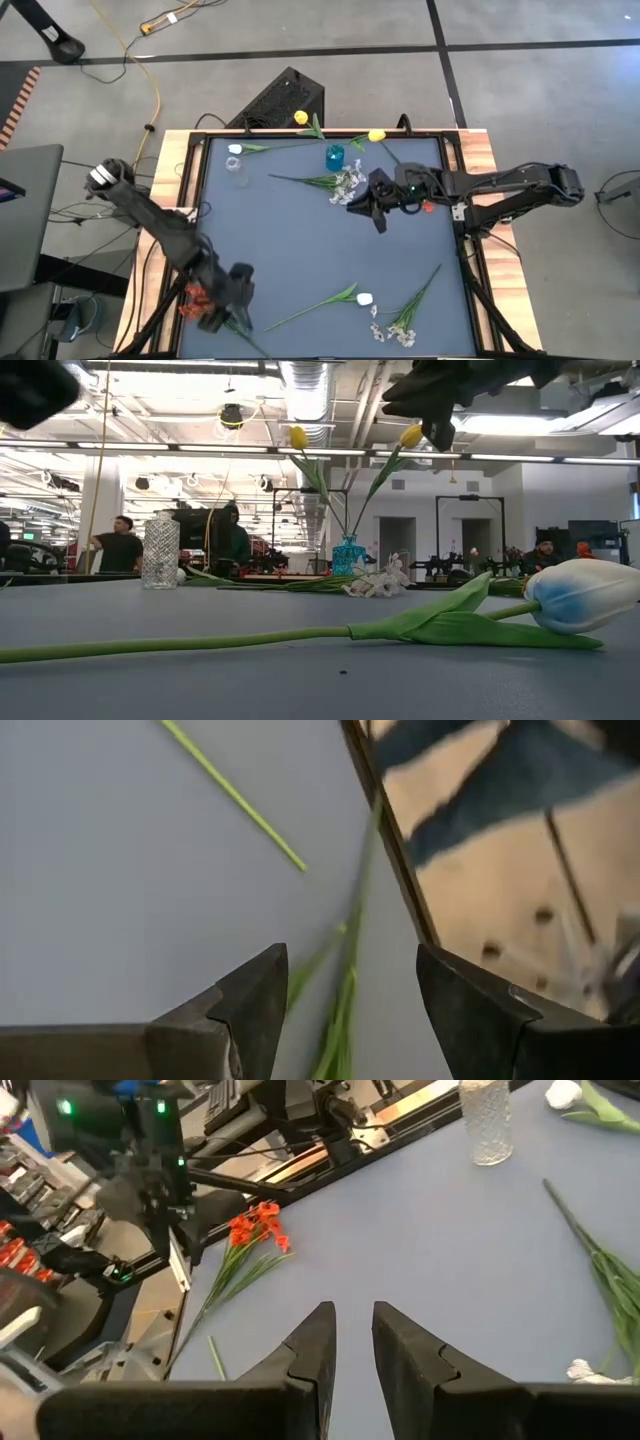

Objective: Sort flowers into vase by color
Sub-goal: Put the bottom orange flowers into the blue vase

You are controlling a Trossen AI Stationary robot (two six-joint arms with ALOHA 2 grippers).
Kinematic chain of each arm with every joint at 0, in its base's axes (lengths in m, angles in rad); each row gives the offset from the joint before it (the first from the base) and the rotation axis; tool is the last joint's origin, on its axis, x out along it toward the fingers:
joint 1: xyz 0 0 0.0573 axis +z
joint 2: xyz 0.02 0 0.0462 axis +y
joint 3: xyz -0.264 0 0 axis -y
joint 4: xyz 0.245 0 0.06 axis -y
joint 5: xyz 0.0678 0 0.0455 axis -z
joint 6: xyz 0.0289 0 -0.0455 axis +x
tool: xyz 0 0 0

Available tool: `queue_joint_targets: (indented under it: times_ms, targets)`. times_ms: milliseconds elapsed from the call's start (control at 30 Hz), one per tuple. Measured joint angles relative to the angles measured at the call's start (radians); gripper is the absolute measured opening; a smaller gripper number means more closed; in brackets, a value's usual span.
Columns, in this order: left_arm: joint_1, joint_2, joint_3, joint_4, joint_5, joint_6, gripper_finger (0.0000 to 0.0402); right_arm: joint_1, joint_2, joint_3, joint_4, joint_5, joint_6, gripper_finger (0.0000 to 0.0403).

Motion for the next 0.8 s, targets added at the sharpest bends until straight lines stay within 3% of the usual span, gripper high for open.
queue_joint_targets:
  times_ms: [233,400,500,800]
  targets:
    - [-0.124,0.226,0.036,0.053,0.014,0.073,0.021,0.012,0.0,0.0,-0.046,0.0,-0.021,0.0097]
    - [-0.153,0.349,0.084,0.06,-0.118,0.106,0.021,0.011,0.0,0.0,-0.069,0.0,-0.027,0.0097]
    - [-0.153,0.389,0.108,0.061,-0.159,0.133,0.021,0.011,0.0,0.0,-0.068,0.0,-0.03,0.0097]
    - [-0.175,0.408,0.118,0.005,-0.156,0.167,0.021,0.01,0.001,0.0,-0.067,0.0,-0.053,0.0097]
